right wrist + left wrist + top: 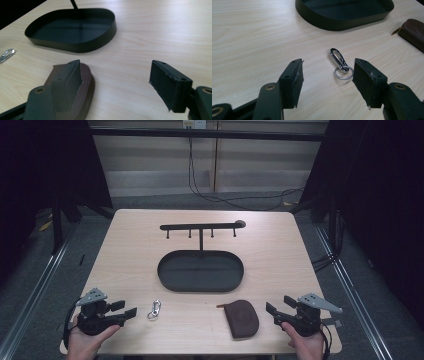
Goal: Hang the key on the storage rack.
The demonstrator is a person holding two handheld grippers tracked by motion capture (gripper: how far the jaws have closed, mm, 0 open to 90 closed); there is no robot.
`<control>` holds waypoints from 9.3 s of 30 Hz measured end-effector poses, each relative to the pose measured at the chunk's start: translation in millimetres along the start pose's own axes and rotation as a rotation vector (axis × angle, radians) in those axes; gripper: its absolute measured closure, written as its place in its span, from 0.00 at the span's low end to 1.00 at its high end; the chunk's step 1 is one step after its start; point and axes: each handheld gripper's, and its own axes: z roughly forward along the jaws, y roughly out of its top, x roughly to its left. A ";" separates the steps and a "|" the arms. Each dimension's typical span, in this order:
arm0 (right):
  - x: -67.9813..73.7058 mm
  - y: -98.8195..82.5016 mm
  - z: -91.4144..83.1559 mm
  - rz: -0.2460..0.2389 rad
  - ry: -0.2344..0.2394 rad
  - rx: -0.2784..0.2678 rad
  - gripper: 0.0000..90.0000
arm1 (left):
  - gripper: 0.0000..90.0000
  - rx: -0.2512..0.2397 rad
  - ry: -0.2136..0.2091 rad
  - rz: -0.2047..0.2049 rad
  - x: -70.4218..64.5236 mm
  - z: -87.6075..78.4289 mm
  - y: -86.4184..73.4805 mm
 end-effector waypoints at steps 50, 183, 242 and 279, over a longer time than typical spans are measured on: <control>5.6 -0.7 6.0 -0.039 0.015 0.070 0.25 | 0.50 0.346 -0.031 0.115 -26.9 27.8 61.6; 3.1 -1.7 11.6 -0.019 0.003 0.124 0.26 | 0.76 0.758 0.078 0.120 -29.9 106.8 94.0; 2.8 -1.8 11.8 -0.013 0.001 0.127 0.26 | 0.77 0.734 0.078 0.146 -38.2 64.4 149.9; 2.6 -1.8 11.8 -0.012 0.004 0.127 0.26 | 0.77 0.708 0.071 0.172 -53.0 45.7 232.8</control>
